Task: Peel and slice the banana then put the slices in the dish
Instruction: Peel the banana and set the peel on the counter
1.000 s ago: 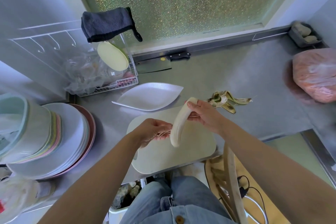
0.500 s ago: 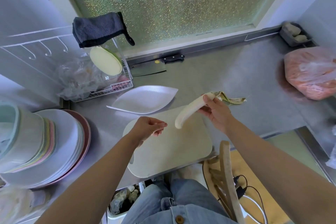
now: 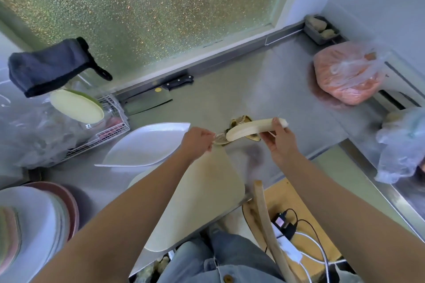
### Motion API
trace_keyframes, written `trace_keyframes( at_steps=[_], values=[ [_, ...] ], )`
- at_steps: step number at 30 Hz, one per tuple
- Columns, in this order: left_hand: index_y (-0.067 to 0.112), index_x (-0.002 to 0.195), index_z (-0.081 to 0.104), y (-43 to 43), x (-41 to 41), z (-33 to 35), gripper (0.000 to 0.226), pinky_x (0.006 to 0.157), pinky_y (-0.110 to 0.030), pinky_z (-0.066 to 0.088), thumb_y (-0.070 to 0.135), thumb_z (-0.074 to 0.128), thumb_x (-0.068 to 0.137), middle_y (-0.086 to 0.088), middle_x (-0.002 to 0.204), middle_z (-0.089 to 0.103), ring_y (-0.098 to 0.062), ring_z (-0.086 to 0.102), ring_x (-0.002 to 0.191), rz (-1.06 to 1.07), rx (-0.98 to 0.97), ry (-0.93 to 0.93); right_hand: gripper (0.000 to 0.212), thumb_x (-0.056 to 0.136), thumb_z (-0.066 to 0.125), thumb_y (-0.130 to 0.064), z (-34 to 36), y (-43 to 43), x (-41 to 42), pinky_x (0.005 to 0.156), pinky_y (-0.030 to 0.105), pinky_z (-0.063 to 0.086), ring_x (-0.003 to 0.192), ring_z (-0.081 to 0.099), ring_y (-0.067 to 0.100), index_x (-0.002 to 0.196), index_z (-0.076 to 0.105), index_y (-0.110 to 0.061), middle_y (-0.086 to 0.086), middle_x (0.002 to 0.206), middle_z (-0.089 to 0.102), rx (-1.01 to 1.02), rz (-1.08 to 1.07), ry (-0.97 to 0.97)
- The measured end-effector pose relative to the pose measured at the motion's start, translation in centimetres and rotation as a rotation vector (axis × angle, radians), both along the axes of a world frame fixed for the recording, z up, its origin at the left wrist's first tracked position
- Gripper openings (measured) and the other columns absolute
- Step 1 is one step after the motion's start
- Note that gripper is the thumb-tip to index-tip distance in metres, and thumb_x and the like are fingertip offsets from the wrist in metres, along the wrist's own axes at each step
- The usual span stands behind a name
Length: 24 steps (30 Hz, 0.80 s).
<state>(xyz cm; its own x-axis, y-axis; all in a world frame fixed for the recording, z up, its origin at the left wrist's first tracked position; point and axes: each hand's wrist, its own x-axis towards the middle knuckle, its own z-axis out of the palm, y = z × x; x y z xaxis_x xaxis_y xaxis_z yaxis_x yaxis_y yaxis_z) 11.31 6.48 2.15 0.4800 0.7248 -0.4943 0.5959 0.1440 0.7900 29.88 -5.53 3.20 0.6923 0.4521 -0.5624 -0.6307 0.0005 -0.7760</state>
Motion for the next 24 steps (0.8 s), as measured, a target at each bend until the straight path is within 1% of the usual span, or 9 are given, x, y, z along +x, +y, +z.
trace_keyframes(
  at_steps=[3, 6, 8, 11, 15, 17, 20, 22, 24],
  values=[
    [0.009, 0.098, 0.074, 0.6, 4.3, 0.5, 0.023, 0.083, -0.034, 0.051, 0.015, 0.052, 0.093, -0.015, 0.093, 0.071, -0.032, 0.065, 0.087, -0.219, 0.187, 0.081, 0.011, 0.097, 0.052, -0.019, 0.1, -0.4, 1.5, 0.072, 0.027, 0.059, 0.092, 0.059, 0.018, 0.098, 0.055, -0.008, 0.009, 0.102, 0.056, 0.01, -0.08, 0.001],
    [0.014, 0.106, 0.074, 1.3, 7.5, 0.5, 0.031, 0.075, -0.026, 0.039, 0.006, 0.047, 0.092, -0.007, 0.105, 0.07, -0.028, 0.062, 0.095, -0.427, 0.399, 0.185, 0.013, 0.097, 0.053, -0.02, 0.2, -0.9, 2.9, 0.078, 0.029, 0.056, 0.096, 0.06, 0.02, 0.101, 0.056, -0.008, 0.009, 0.106, 0.058, 0.018, -0.148, 0.004],
    [0.016, 0.11, 0.072, 1.8, 9.0, 0.1, 0.033, 0.076, -0.025, 0.038, 0.004, 0.048, 0.092, -0.008, 0.108, 0.069, -0.028, 0.062, 0.099, -0.53, 0.512, 0.246, 0.015, 0.096, 0.054, -0.021, 0.3, -1.2, 3.6, 0.079, 0.029, 0.055, 0.095, 0.061, 0.019, 0.103, 0.056, -0.008, 0.009, 0.105, 0.058, 0.021, -0.174, 0.0],
    [0.019, 0.102, 0.075, 2.0, 10.4, -0.8, 0.027, 0.08, -0.031, 0.043, 0.009, 0.054, 0.089, -0.005, 0.101, 0.071, -0.028, 0.063, 0.096, -0.552, 0.598, 0.263, 0.016, 0.096, 0.054, -0.021, 0.2, -1.5, 4.3, 0.079, 0.029, 0.055, 0.097, 0.061, 0.02, 0.103, 0.057, -0.007, 0.008, 0.104, 0.06, 0.014, -0.181, -0.001],
    [0.025, 0.085, 0.073, 2.1, 10.7, -1.2, 0.012, 0.082, -0.037, 0.045, 0.026, 0.061, 0.086, 0.004, 0.082, 0.072, -0.022, 0.059, 0.09, -0.418, 0.767, 0.245, 0.016, 0.096, 0.053, -0.02, -0.1, -1.9, 4.7, 0.085, 0.033, 0.053, 0.1, 0.061, 0.022, 0.104, 0.057, -0.006, 0.01, 0.105, 0.061, 0.014, -0.162, -0.024],
    [0.019, 0.081, 0.07, 2.3, 10.2, -1.1, 0.024, 0.077, -0.037, 0.045, 0.032, 0.053, 0.091, -0.001, 0.077, 0.069, -0.026, 0.06, 0.084, -0.312, 0.68, 0.184, 0.017, 0.096, 0.054, -0.02, -0.3, -1.9, 4.7, 0.087, 0.034, 0.054, 0.1, 0.062, 0.024, 0.105, 0.058, -0.005, 0.013, 0.107, 0.061, -0.006, -0.123, -0.045],
    [0.014, 0.088, 0.074, 2.3, 8.3, -0.1, 0.046, 0.074, -0.029, 0.047, 0.04, 0.038, 0.1, -0.003, 0.081, 0.072, -0.017, 0.064, 0.076, -0.212, 0.187, -0.029, 0.022, 0.096, 0.054, -0.019, -0.7, -1.4, 4.2, 0.086, 0.033, 0.056, 0.098, 0.064, 0.024, 0.109, 0.057, -0.001, 0.016, 0.108, 0.063, -0.01, 0.017, -0.066],
    [0.01, 0.102, 0.072, 1.7, 6.5, 1.1, 0.047, 0.072, -0.022, 0.049, 0.044, 0.039, 0.101, -0.005, 0.089, 0.072, -0.015, 0.063, 0.075, -0.229, -0.144, -0.143, 0.019, 0.096, 0.054, -0.017, -0.7, -0.6, 3.0, 0.085, 0.031, 0.056, 0.094, 0.064, 0.023, 0.107, 0.057, -0.001, 0.012, 0.1, 0.063, -0.001, 0.156, -0.07],
    [0.011, 0.11, 0.067, 1.0, 4.5, 1.6, 0.036, 0.075, -0.023, 0.049, 0.04, 0.05, 0.097, -0.003, 0.096, 0.068, -0.017, 0.063, 0.082, -0.342, -0.192, -0.126, 0.021, 0.096, 0.054, -0.014, -0.8, 0.4, 1.5, 0.083, 0.03, 0.057, 0.097, 0.065, 0.025, 0.108, 0.057, 0.002, 0.013, 0.1, 0.065, 0.023, 0.321, -0.067]
  ],
)
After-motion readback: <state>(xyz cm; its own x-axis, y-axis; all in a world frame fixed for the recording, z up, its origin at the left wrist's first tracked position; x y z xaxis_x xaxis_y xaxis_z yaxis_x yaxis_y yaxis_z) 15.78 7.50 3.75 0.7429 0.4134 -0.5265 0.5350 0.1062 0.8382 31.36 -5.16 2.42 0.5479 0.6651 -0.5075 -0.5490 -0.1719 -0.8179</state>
